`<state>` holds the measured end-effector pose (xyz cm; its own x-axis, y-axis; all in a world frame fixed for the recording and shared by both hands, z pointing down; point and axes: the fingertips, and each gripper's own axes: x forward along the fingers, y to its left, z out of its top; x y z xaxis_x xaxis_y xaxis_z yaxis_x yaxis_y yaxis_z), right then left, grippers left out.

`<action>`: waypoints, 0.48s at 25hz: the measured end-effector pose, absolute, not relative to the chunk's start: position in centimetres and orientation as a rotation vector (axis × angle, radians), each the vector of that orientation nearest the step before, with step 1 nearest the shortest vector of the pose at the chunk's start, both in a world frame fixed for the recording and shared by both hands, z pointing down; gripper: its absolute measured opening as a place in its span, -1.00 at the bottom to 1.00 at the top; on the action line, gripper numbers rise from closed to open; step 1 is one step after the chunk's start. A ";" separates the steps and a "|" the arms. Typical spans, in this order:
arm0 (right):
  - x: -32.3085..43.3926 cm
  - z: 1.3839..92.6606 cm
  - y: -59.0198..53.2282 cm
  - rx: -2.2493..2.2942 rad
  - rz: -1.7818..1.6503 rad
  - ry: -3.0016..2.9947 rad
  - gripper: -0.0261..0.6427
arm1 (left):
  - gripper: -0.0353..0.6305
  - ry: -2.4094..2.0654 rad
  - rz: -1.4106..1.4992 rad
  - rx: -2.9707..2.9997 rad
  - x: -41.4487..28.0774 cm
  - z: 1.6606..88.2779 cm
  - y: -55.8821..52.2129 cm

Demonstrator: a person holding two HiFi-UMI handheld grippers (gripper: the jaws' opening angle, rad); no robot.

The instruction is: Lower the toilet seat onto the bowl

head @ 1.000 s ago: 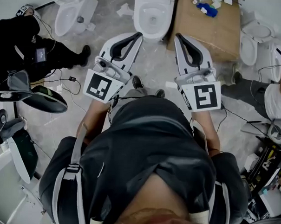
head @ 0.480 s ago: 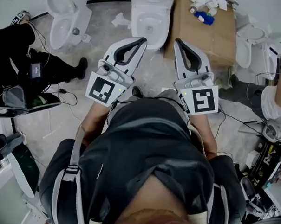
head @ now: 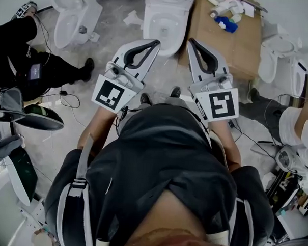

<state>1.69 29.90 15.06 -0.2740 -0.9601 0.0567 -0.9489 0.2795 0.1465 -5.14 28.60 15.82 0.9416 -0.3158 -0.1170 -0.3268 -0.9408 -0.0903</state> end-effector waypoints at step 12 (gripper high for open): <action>10.3 15.6 27.5 1.730 -0.118 -2.525 -0.90 | -0.88 0.756 0.114 -2.950 1.5 16.3 27.1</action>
<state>10.26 27.52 15.57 -0.3599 -0.9327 0.0209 -0.9267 0.3600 0.1075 1.50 27.12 16.29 0.8744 -0.4756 -0.0959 -0.4827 -0.8728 -0.0727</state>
